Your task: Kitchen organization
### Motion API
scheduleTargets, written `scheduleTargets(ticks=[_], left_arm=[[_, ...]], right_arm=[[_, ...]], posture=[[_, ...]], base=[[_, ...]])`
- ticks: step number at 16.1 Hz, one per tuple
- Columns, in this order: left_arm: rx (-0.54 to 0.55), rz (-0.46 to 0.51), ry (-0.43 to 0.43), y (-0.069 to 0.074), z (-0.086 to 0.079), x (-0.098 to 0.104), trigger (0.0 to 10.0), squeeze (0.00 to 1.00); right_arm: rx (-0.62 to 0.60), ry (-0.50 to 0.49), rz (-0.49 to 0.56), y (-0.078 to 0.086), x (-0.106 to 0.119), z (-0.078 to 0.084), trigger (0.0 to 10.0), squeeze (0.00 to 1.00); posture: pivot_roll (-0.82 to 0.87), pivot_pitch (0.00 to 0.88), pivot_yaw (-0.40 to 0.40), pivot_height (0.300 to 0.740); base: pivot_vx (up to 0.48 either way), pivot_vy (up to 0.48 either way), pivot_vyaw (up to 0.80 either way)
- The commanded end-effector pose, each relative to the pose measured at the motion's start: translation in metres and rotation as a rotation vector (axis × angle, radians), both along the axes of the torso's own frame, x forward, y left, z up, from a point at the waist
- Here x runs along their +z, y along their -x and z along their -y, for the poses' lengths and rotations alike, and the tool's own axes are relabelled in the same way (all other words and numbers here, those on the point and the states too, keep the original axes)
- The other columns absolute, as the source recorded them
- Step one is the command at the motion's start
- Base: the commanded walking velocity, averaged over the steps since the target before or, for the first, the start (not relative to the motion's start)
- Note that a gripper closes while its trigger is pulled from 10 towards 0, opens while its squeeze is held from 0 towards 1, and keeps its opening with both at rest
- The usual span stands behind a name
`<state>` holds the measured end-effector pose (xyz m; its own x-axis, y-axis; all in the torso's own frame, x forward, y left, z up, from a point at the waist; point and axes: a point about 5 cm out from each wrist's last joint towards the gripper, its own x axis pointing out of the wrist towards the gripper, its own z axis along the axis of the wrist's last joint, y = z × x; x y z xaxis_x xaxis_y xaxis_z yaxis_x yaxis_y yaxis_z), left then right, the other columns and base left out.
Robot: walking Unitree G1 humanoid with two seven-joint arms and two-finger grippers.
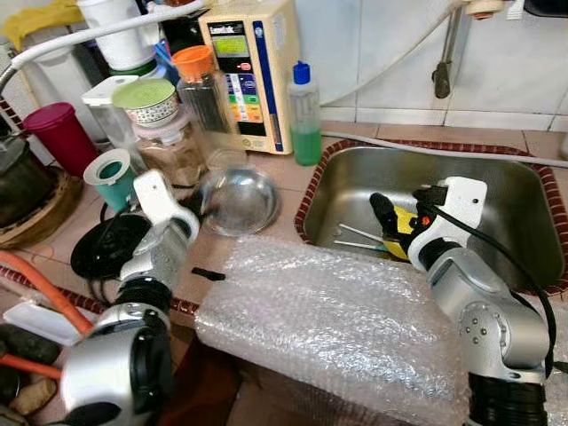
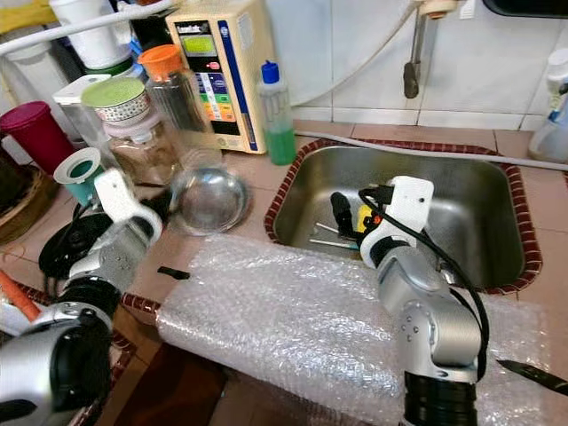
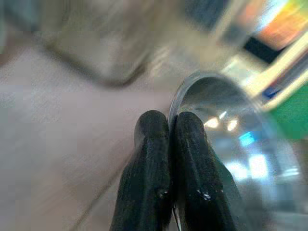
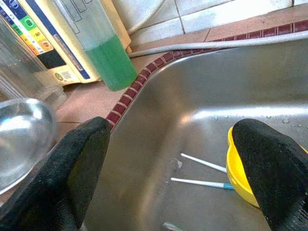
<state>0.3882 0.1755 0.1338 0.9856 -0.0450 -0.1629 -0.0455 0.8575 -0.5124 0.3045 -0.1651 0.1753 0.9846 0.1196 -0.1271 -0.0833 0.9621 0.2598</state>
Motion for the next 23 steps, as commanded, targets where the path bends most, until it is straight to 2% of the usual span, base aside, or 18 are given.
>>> scheduleTargets(ticks=[1,4,6,8,10,11,14,15,17,20,21,23], left_arm=[[0.003,0.077,0.009,-0.001,-0.004,0.011,0.0,0.0],[-0.039,0.168,0.044,-0.001,0.008,0.021,0.0,0.0],[-0.087,0.247,-0.005,0.002,0.02,0.029,0.0,0.0],[-0.106,0.292,0.058,0.004,0.025,0.037,0.0,0.0],[-0.187,0.394,0.066,0.008,0.037,0.05,0.0,0.0],[-0.252,0.424,0.084,0.012,0.048,0.055,0.0,0.0],[-0.363,0.458,0.032,0.02,0.072,0.056,0.0,0.0],[-0.391,0.462,0.049,0.023,0.081,0.057,0.0,0.0],[-0.405,0.471,0.067,0.026,0.087,0.059,0.0,0.0],[-0.419,0.489,0.099,0.029,0.09,0.066,0.0,0.0],[-0.429,0.504,0.106,0.031,0.091,0.069,0.0,0.0],[-0.427,0.507,0.115,0.032,0.089,0.07,0.0,0.0]], right_arm=[[0.014,-0.006,0.005,-0.004,0.003,-0.006,10.0,0.0],[0.003,-0.028,0.049,-0.006,0.011,-0.005,10.0,0.0],[-0.018,-0.045,0.06,-0.008,0.013,-0.001,10.0,0.0],[-0.028,-0.042,0.062,-0.009,0.013,0.001,10.0,0.0],[-0.036,-0.066,0.08,-0.01,0.016,0.0,10.0,0.0],[-0.026,-0.12,0.09,-0.012,0.018,-0.002,10.0,0.0],[0.111,-0.233,0.188,-0.01,0.034,-0.02,10.0,0.0],[0.171,-0.265,0.24,-0.008,0.043,-0.028,10.0,0.0],[0.237,-0.291,0.287,-0.003,0.049,-0.034,10.0,0.0],[0.224,-0.267,0.269,-0.005,0.044,-0.035,10.0,0.0],[0.204,-0.225,0.284,-0.006,0.044,-0.032,10.0,0.0],[0.151,-0.204,0.308,-0.01,0.045,-0.024,10.0,0.0]], posture=[[-0.03,0.0,0.17,0.74],[-0.03,0.0,0.167,0.74],[-0.03,0.0,0.161,0.74],[-0.02,0.0,0.161,0.74],[-0.02,0.0,0.161,0.74],[-0.02,0.0,0.159,0.74],[-0.02,0.0,0.153,0.74],[-0.02,0.0,0.154,0.74],[-0.02,0.0,0.148,0.74],[-0.03,0.0,0.146,0.74],[-0.03,0.0,0.145,0.74],[-0.03,0.0,0.146,0.74]], base=[[0.0,0.0,0.0],[0.0,0.0,0.0],[0.0,0.0,0.0],[0.0,0.0,0.0],[0.0,0.0,0.0],[0.0,0.0,0.0],[0.0,0.0,0.0],[0.0,0.0,0.0],[0.0,0.0,0.0],[0.0,0.0,0.0],[0.0,0.0,0.0],[0.0,0.0,0.0]])
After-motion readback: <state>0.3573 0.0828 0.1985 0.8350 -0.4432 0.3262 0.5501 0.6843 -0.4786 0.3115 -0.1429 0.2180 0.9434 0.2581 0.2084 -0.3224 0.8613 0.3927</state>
